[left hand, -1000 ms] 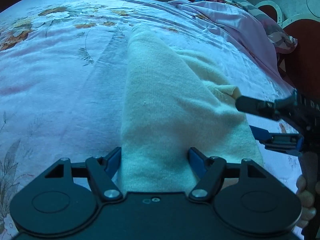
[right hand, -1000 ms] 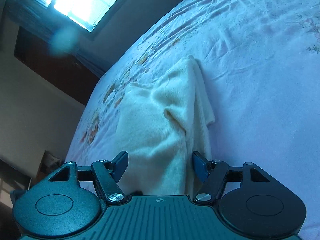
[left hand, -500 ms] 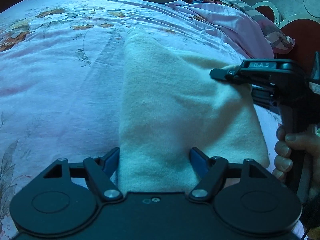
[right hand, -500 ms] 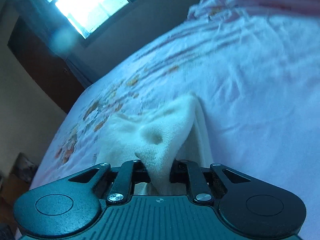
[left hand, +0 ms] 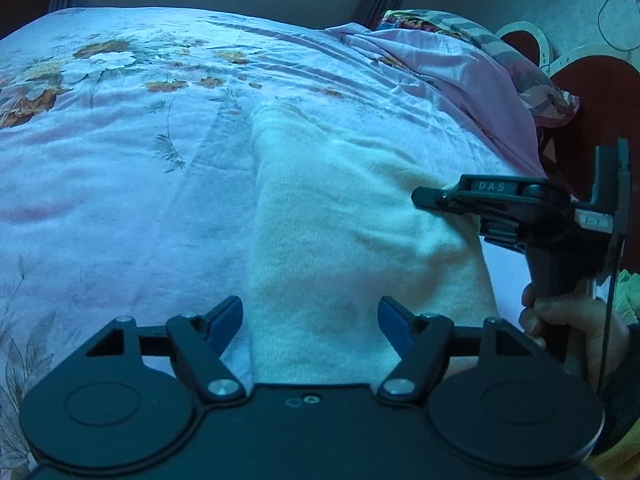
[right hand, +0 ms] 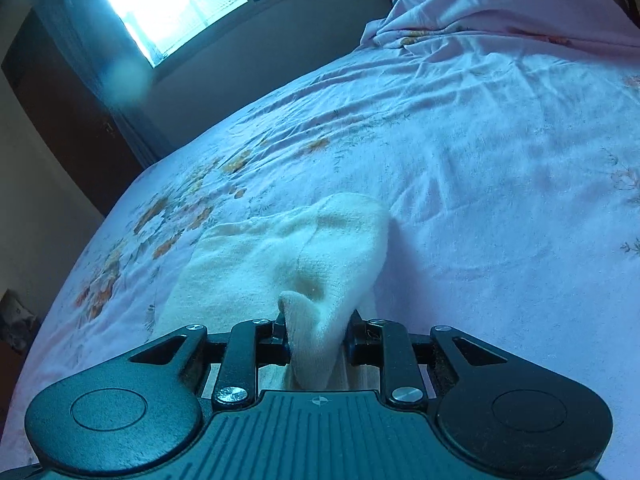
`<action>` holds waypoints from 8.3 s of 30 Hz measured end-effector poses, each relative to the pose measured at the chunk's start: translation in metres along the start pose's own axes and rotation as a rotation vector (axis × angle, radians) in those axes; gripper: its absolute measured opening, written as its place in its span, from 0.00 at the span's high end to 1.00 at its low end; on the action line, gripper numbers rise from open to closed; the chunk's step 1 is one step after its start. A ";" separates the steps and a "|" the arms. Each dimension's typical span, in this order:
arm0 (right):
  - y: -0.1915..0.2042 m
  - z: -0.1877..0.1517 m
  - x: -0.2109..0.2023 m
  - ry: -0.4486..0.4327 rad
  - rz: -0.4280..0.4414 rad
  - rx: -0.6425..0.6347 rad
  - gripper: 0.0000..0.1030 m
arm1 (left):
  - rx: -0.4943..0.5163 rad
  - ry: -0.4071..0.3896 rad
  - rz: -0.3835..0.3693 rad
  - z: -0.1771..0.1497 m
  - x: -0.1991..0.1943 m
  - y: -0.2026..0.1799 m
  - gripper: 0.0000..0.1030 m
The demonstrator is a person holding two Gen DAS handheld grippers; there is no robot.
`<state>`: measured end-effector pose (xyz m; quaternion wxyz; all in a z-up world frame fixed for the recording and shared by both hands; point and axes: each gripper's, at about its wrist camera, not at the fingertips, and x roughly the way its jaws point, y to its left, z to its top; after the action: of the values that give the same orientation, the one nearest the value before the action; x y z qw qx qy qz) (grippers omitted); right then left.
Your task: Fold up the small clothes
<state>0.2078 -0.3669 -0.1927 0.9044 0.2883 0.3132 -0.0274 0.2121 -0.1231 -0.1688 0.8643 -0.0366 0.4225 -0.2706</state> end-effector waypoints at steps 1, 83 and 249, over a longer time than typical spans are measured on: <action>0.004 0.003 0.001 -0.013 0.011 -0.017 0.78 | 0.001 0.003 0.008 0.001 0.002 -0.001 0.31; 0.018 -0.038 -0.039 -0.053 -0.051 -0.119 0.51 | 0.013 0.017 0.035 0.024 0.057 0.002 0.25; 0.171 -0.172 -0.048 0.144 0.006 -0.436 0.53 | -0.051 -0.065 0.143 -0.058 -0.097 0.091 0.35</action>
<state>0.1138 -0.1386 -0.1878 0.9207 0.0883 0.3748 0.0640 0.1596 0.0120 -0.1636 0.8934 -0.0371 0.4027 -0.1958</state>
